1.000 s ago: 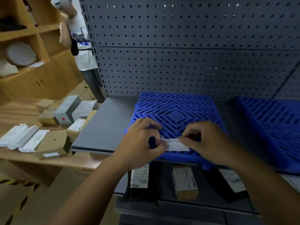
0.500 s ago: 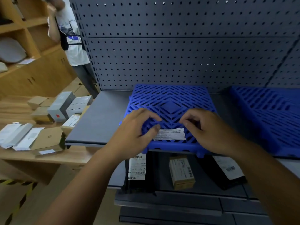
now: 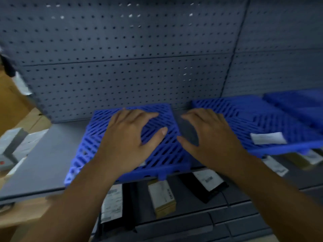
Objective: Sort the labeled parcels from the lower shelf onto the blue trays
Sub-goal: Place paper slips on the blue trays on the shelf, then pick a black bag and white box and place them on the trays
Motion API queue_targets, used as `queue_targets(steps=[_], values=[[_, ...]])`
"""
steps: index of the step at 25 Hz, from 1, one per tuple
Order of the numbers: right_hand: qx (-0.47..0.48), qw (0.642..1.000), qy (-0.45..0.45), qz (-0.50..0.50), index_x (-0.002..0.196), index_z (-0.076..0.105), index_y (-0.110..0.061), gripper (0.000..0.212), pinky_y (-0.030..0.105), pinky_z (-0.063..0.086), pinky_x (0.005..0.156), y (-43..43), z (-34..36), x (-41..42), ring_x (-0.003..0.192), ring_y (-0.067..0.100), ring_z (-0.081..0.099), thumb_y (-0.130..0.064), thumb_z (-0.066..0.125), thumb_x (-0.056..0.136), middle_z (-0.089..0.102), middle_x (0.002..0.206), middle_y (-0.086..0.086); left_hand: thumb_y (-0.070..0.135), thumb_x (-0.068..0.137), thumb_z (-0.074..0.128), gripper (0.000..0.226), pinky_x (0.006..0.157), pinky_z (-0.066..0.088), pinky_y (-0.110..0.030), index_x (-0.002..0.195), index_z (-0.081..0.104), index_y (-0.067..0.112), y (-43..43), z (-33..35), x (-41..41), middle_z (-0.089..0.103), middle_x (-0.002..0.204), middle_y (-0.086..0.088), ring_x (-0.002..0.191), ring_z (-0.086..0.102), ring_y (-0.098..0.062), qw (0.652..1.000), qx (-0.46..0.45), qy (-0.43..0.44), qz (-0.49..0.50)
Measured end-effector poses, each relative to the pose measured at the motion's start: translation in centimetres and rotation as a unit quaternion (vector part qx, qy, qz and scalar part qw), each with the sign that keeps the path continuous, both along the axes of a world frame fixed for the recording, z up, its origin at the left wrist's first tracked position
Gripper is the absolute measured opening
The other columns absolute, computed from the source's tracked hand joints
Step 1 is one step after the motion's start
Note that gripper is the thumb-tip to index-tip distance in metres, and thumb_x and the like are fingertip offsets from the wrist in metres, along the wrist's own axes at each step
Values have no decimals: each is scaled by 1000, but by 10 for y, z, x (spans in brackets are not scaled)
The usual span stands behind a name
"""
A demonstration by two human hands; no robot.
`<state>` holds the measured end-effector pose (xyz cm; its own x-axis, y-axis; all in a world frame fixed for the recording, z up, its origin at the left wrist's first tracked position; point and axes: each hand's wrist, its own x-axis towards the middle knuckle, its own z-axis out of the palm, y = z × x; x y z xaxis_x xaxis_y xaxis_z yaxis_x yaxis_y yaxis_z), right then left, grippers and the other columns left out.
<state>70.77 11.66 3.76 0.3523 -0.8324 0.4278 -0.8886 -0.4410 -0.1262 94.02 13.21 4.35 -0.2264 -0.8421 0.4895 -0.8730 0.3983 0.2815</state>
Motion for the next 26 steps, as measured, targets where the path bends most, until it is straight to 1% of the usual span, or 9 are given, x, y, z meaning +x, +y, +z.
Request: queue_targets(steps=[3, 6, 8, 10, 14, 16, 19, 22, 26], values=[[-9, 999, 4, -46, 136, 60, -16, 55, 46, 41, 102, 11, 10, -67, 121, 31, 55, -50, 63, 93, 60, 133, 7, 69, 94, 43, 55, 108, 31, -32, 132, 61, 34, -6, 10, -71, 63, 128, 11, 123, 52, -15, 999, -12, -7, -33], [-8, 996, -6, -94, 140, 56, -18, 54, 44, 39, 104, 25, 15, -157, 126, 30, 51, -50, 58, 96, 57, 137, 5, 72, 93, 40, 54, 98, 33, -28, 129, 60, 37, -13, 14, -164, 60, 122, 21, 117, 51, -6, 996, -19, 17, -81], [-11, 992, -14, -128, 141, 55, -19, 53, 42, 36, 104, 36, 17, -219, 128, 29, 50, -48, 57, 97, 56, 139, 4, 72, 94, 39, 54, 99, 38, -31, 128, 61, 37, -16, 13, -233, 60, 122, 24, 116, 52, -4, 992, -7, 37, -125], [-15, 986, -22, -164, 140, 55, -19, 51, 41, 36, 103, 49, 21, -278, 126, 28, 50, -47, 58, 97, 56, 137, 4, 74, 94, 40, 55, 101, 41, -34, 128, 62, 37, -17, 10, -300, 60, 121, 23, 117, 54, -6, 985, 14, 60, -161], [-21, 974, -8, -226, 137, 57, -22, 50, 39, 39, 101, 71, 28, -386, 124, 25, 51, -46, 59, 94, 57, 132, 1, 83, 89, 32, 60, 104, 43, -37, 129, 56, 44, -23, 3, -427, 57, 125, 26, 120, 50, -4, 973, 26, 74, -217], [-26, 966, -11, -257, 136, 59, -20, 50, 40, 42, 100, 80, 30, -434, 122, 27, 54, -45, 62, 93, 60, 130, 2, 85, 87, 31, 63, 102, 43, -35, 129, 55, 44, -27, 4, -485, 56, 125, 29, 119, 48, -1, 966, 23, 74, -245], [-21, 953, -10, -301, 135, 59, -21, 48, 40, 42, 99, 88, 30, -494, 120, 27, 55, -44, 62, 93, 59, 129, 2, 78, 90, 39, 57, 99, 40, -30, 127, 59, 40, -34, 6, -560, 60, 120, 25, 114, 49, 1, 955, 23, 76, -284], [-14, 942, 9, -335, 136, 56, -22, 48, 37, 42, 98, 84, 27, -553, 120, 25, 53, -48, 58, 95, 56, 130, 0, 73, 92, 44, 50, 96, 38, -30, 124, 59, 39, -47, 3, -628, 59, 117, 25, 110, 47, 1, 943, 37, 86, -320], [-12, 932, 19, -362, 137, 55, -23, 49, 37, 41, 102, 67, 26, -628, 125, 22, 52, -49, 56, 96, 55, 132, -2, 73, 91, 42, 55, 99, 40, -32, 132, 56, 39, -72, 1, -710, 57, 124, 23, 115, 46, -2, 932, 44, 88, -347]])
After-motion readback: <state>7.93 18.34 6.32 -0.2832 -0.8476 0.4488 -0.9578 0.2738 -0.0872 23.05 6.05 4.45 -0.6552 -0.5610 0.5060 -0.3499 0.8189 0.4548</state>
